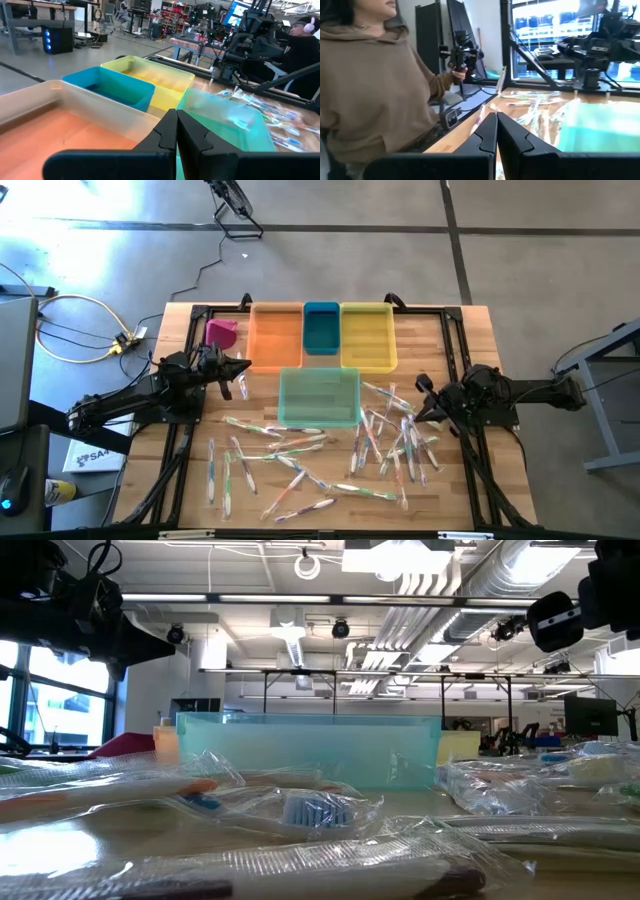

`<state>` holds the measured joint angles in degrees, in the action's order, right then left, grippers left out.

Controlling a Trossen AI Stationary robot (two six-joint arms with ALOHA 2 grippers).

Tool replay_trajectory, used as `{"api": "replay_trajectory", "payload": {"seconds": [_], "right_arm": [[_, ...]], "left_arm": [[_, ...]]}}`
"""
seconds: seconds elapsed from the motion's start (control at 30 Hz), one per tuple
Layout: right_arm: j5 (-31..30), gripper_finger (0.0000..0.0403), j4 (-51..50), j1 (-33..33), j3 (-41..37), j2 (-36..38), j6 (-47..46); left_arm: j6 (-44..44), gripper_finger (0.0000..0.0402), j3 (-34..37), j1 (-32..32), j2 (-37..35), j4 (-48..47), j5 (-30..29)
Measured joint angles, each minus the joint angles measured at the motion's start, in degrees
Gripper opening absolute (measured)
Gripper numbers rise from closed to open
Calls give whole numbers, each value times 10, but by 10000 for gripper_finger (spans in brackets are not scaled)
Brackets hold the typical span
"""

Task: Pick & Place Toothbrushes
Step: Put the blue toothbrush into the green bin

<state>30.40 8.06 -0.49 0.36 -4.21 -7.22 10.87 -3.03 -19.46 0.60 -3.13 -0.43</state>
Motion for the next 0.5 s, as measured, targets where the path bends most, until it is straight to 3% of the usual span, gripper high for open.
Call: {"api": "replay_trajectory", "payload": {"seconds": [0.5], "right_arm": [[-19, 2, -1, 0, 0, 0, 0]], "left_arm": [[0, 0, 0, 0, 0, 0, 0]]}}
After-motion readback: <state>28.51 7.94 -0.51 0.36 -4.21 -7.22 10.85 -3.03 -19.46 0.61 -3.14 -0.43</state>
